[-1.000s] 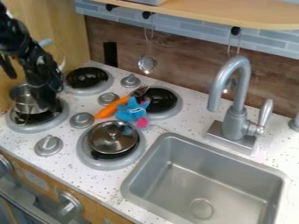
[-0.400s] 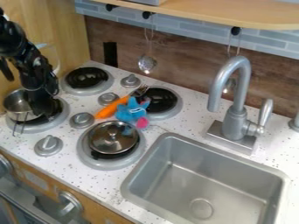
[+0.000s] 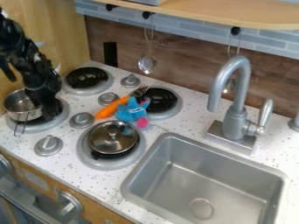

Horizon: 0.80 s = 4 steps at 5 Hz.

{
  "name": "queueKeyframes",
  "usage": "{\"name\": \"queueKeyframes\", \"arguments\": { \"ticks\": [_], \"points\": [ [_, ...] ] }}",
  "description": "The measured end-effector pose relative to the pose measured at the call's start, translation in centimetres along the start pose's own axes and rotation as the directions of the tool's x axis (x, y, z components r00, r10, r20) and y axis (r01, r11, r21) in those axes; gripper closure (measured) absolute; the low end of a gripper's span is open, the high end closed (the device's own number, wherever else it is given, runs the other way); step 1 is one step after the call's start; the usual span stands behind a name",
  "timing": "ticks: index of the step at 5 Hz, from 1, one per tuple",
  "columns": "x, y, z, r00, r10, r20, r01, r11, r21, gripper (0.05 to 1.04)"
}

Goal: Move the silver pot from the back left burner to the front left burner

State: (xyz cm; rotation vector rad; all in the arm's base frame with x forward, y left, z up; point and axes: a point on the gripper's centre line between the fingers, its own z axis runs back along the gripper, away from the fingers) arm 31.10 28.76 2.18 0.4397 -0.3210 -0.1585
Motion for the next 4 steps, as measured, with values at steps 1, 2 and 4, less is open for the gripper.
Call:
{"name": "queueKeyframes", "arguments": {
  "ticks": [1, 2, 4],
  "points": [
    [0.9, 0.7, 1.5, 0.999, 0.009, 0.049, -0.01, 1.0, 0.023, 0.075],
    [1.9, 1.0, 2.7, 0.994, 0.013, 0.109, -0.016, 1.0, 0.027, 0.079],
    [2.6, 1.3, 3.5, 0.99, 0.009, 0.144, -0.016, 0.999, 0.042, 0.081]
  ]
}}
